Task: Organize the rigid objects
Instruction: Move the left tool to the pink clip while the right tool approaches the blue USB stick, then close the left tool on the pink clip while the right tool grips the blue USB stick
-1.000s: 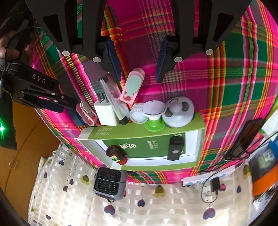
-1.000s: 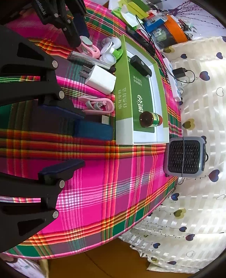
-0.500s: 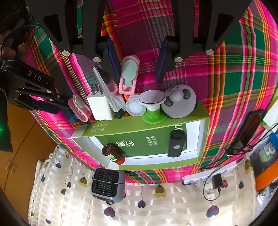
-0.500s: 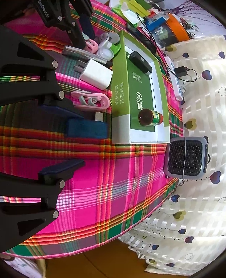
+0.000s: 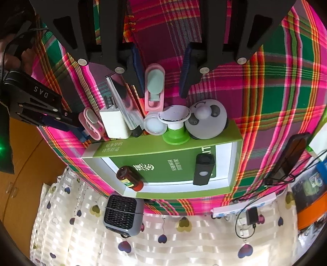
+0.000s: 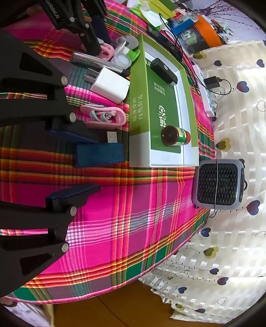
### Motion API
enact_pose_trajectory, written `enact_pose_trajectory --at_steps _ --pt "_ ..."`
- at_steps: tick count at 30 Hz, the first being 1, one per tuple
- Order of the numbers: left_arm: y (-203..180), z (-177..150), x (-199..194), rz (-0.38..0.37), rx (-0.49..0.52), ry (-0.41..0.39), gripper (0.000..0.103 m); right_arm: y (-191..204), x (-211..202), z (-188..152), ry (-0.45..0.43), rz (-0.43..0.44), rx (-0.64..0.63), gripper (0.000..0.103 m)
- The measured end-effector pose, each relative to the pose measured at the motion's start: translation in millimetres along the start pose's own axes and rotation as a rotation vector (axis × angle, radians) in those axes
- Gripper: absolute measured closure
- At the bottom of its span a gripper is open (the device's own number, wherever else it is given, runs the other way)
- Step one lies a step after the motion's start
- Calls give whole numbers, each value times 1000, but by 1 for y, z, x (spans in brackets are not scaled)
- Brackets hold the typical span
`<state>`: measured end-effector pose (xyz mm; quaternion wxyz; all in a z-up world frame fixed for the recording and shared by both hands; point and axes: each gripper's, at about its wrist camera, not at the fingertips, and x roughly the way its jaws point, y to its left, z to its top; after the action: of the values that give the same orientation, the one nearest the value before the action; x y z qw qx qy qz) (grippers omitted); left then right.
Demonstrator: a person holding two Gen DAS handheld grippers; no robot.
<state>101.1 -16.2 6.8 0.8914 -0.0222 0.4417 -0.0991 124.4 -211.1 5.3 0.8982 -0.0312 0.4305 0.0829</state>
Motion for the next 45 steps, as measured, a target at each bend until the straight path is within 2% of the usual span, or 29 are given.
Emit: enact_pose_trajectory --at_steps 10,16,45 --pt "2 -1 -1 3 -3 -4 79 -2 0 1 -4 4 12 80" --pt "4 -1 -1 8 -12 -5 85 -4 1 0 -5 6 14 80" --pt "3 -1 -4 -4 -8 -12 86 -2 -1 -1 -7 12 13 80"
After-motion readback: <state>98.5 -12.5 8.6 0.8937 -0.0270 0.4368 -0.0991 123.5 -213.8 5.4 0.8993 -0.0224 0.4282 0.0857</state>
